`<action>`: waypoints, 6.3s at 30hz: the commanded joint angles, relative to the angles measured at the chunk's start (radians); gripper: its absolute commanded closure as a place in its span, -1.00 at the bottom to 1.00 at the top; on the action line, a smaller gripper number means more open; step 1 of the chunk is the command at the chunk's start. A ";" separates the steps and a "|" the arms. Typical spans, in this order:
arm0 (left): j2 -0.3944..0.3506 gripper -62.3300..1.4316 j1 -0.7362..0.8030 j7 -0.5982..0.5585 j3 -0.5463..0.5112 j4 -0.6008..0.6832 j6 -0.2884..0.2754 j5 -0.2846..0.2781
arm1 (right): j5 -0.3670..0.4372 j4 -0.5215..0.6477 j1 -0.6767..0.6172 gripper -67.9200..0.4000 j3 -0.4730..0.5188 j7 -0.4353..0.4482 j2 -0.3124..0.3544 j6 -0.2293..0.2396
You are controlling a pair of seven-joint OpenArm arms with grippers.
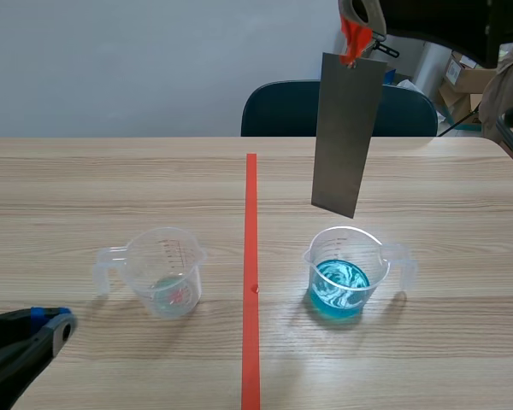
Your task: Do the redox reaction experiment
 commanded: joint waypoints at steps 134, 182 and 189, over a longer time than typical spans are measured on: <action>0.069 -1.00 0.239 -0.104 -0.253 0.043 -0.041 -0.112 | 0.007 0.007 0.017 0.97 0.000 0.019 0.007 0.006; 0.069 -1.00 0.239 -0.103 -0.253 0.043 -0.041 -0.112 | -0.181 -0.115 0.391 0.97 -0.478 -0.135 -0.420 0.006; 0.069 -1.00 0.239 -0.104 -0.253 0.043 -0.041 -0.112 | -0.185 -0.222 0.485 0.97 -0.576 -0.134 -0.518 0.006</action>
